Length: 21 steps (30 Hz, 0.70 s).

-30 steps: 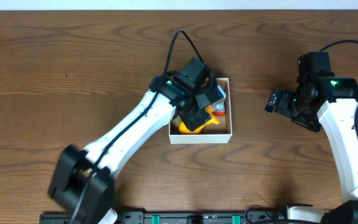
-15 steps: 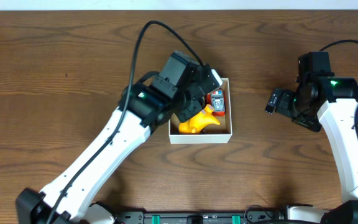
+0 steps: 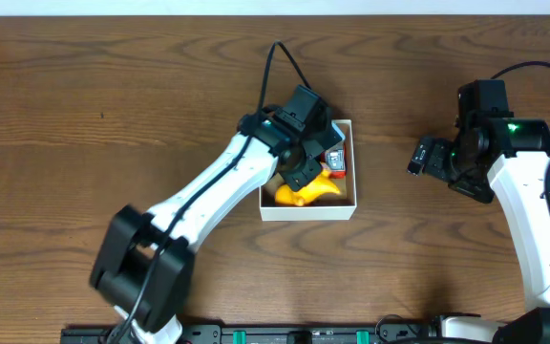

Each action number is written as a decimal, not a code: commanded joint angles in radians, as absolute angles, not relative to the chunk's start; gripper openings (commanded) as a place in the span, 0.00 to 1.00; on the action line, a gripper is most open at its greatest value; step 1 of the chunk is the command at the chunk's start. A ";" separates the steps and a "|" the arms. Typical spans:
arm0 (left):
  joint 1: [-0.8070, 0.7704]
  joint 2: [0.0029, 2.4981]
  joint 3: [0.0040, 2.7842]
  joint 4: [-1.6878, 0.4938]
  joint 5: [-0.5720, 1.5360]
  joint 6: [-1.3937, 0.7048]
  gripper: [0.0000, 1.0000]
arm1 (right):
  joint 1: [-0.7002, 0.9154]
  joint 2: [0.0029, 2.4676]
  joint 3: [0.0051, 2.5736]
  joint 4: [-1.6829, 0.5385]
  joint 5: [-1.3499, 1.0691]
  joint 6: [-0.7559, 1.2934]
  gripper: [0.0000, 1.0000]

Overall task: Pack container
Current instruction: 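Push the duck down into the box's front with the left gripper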

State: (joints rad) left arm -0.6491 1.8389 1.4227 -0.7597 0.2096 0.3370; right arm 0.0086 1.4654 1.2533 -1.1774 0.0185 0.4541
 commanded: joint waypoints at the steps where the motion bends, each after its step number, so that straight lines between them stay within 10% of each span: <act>1: -0.672 1.887 1.429 -0.793 0.400 0.234 0.06 | 0.008 1.465 1.247 -1.177 0.030 0.439 0.99; 21: -0.691 1.828 1.439 -0.830 0.238 0.210 0.06 | 0.008 1.465 1.247 -1.179 0.031 0.429 0.99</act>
State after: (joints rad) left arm -0.7288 1.8847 1.4227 -0.8234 0.2691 0.2195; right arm 0.0086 1.4654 1.2530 -1.1782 0.0185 0.4435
